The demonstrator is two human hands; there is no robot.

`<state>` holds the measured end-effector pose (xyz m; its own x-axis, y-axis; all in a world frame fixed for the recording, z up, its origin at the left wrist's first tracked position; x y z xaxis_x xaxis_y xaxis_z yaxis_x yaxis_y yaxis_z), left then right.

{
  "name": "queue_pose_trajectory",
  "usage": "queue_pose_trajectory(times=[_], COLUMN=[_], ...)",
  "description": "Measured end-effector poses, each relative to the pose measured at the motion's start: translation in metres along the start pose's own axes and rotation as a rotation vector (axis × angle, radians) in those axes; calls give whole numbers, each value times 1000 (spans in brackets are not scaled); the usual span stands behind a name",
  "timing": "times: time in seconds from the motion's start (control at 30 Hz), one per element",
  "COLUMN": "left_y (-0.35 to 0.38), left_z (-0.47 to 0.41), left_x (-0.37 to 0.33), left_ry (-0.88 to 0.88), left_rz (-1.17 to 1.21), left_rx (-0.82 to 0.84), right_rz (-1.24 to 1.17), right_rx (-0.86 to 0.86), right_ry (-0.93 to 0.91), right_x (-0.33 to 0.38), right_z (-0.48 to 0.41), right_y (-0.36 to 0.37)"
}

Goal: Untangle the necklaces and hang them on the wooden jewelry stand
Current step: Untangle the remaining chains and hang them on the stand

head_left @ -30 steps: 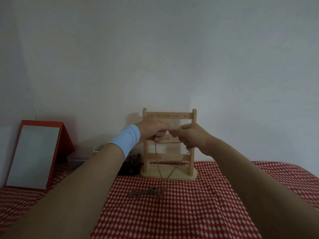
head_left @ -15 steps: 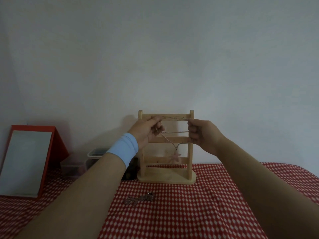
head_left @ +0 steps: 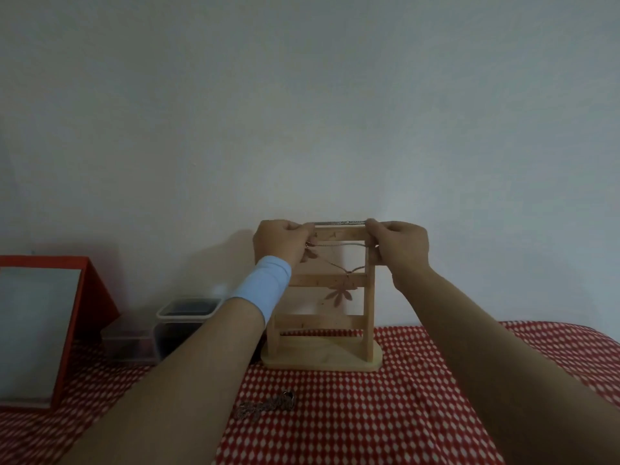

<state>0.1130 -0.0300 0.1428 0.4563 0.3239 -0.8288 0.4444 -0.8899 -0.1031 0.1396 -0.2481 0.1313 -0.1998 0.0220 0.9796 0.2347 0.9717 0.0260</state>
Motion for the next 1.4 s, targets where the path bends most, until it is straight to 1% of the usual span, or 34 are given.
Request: queue_pose_trajectory(times=[0.1, 0.2, 0.27, 0.37, 0.43, 0.5, 0.63, 0.77, 0.83, 0.93, 1.1, 1.17, 1.27, 1.33, 1.4], left_y=[2, 4, 8, 18, 24, 29, 35, 35, 35, 36, 35, 37, 42, 44, 47], left_z=[-7, -6, 0, 16, 24, 29, 42, 51, 55, 60, 63, 69, 81, 87, 92], left_x=[5, 13, 19, 33, 44, 49, 45, 43, 48, 66, 89, 92, 105, 114, 117], left_ry=[-31, -56, -37, -73, -105, -88, -66, -50, -59, -70, -58, -83, -159, -165, -140], left_rz=[-127, -125, -153, -160, -149, -157, -121, -133, -153, -227, -373, -421, -428, -478, -518], left_rx=[-24, -18, 36, 168, 225, 266, 297, 317, 345, 408, 452, 499, 568, 609, 647], right_rz=[115, 200, 258, 251, 278, 295, 285, 234, 252, 306, 386, 442, 579, 704, 833], right_rx=[-55, -98, -114, -53, -21, -10, 6, 53, 63, 79, 83, 96, 159, 186, 151], right_ry=[-36, -41, -36, 7, 11, -9, -35, 4, 30, 46, 13, 20, 35, 55, 44], right_x=[-1, -6, -13, -32, -43, -49, -58, -71, -79, -92, -101, -105, -118, -132, -142], right_z=[2, 4, 6, 15, 23, 30, 39, 47, 48, 48, 44, 42, 40, 41, 42], right_y=[2, 2, 0, 3, 6, 7, 5, 9, 12, 17, 21, 24, 31, 32, 29])
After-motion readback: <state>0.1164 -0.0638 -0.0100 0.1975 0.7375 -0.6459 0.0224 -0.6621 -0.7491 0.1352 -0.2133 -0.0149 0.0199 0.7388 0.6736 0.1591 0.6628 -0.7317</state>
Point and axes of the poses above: each hand's wrist, its own z-axis away from the middle knuckle, its own y-axis out of the palm, x = y × z, the point moved 6 cm from there along -z, towards the middle knuckle, and after that the axes turned 11 degrees about y, right-handed, at the moved point
